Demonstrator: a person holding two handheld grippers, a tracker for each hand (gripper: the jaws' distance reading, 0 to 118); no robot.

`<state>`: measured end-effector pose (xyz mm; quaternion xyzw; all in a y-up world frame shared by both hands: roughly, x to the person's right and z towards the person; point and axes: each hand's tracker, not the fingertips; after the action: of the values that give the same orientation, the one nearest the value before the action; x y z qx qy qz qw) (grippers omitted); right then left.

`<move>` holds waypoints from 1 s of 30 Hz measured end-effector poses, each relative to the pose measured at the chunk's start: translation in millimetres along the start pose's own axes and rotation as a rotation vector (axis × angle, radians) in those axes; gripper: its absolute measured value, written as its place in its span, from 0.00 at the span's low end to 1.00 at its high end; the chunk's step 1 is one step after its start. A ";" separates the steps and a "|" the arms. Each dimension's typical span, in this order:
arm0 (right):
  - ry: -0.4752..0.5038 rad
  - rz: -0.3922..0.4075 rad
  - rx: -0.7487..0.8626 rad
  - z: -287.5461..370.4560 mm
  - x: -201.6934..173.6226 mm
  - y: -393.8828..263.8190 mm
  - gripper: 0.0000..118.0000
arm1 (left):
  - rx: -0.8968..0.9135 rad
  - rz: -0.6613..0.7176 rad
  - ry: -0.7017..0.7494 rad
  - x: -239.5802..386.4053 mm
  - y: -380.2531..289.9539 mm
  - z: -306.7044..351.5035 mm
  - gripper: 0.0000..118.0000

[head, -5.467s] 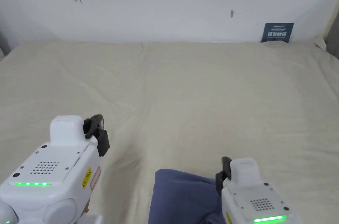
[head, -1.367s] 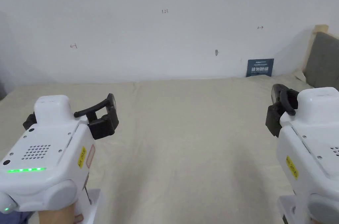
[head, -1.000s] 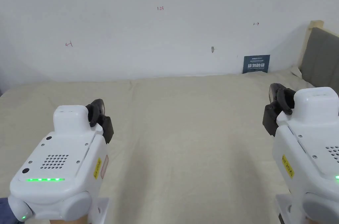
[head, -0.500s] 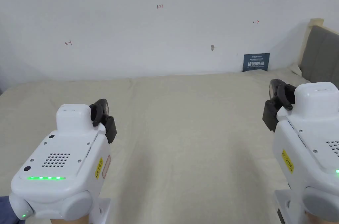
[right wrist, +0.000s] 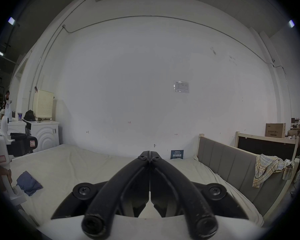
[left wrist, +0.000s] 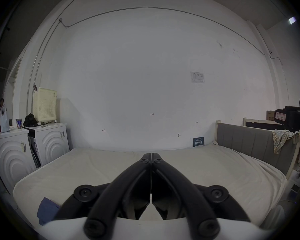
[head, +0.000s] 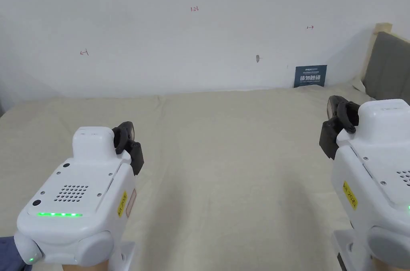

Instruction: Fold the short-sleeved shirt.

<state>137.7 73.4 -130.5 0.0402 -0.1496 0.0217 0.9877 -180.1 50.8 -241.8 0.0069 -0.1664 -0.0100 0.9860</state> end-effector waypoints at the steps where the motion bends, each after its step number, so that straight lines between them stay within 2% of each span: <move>1: 0.000 0.001 0.001 0.3 -0.2 0.1 0.00 | -0.001 0.001 -0.002 -0.2 -0.1 0.0 0.00; 30: 0.011 0.012 0.003 0.9 -5.1 3.5 0.00 | -0.002 -0.002 0.010 -5.6 -1.7 1.4 0.00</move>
<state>132.4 76.6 -130.9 0.0408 -0.1445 0.0281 0.9883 -185.9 49.3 -242.4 0.0061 -0.1612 -0.0109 0.9868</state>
